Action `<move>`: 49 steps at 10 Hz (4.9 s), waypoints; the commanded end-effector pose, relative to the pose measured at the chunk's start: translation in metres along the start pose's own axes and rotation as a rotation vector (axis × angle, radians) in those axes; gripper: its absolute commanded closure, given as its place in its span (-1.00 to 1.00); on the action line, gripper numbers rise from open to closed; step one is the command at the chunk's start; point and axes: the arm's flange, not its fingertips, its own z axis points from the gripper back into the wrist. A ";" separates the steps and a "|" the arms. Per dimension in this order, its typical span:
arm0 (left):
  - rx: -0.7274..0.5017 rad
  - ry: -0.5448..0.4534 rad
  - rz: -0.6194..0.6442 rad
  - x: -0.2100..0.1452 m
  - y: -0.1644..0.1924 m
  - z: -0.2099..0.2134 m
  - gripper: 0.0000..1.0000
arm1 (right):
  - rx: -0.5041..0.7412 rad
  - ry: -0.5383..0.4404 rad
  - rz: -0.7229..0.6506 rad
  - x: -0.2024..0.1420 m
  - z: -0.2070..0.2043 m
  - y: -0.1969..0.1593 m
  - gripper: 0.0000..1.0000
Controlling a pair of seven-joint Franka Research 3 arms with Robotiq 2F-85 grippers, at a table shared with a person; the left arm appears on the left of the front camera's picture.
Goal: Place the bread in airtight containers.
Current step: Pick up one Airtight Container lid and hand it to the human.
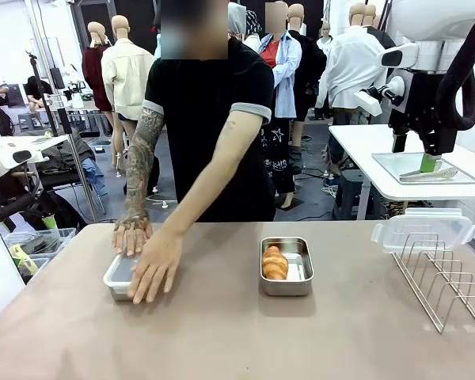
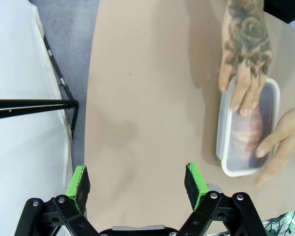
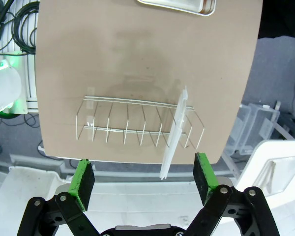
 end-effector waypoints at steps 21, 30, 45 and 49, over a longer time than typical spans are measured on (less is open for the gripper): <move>0.004 0.000 0.006 0.000 0.001 0.000 -1.00 | -0.067 0.014 -0.044 -0.010 -0.006 0.007 -1.00; 0.004 0.000 0.006 0.000 0.001 0.000 -1.00 | -0.075 -0.014 -0.187 -0.077 -0.127 -0.052 -1.00; 0.004 0.000 0.006 0.000 0.001 0.000 -1.00 | 0.074 0.011 -0.253 -0.093 -0.196 -0.113 -1.00; 0.004 0.000 0.006 0.000 0.001 0.000 -1.00 | 0.115 0.014 -0.265 -0.091 -0.208 -0.122 -0.92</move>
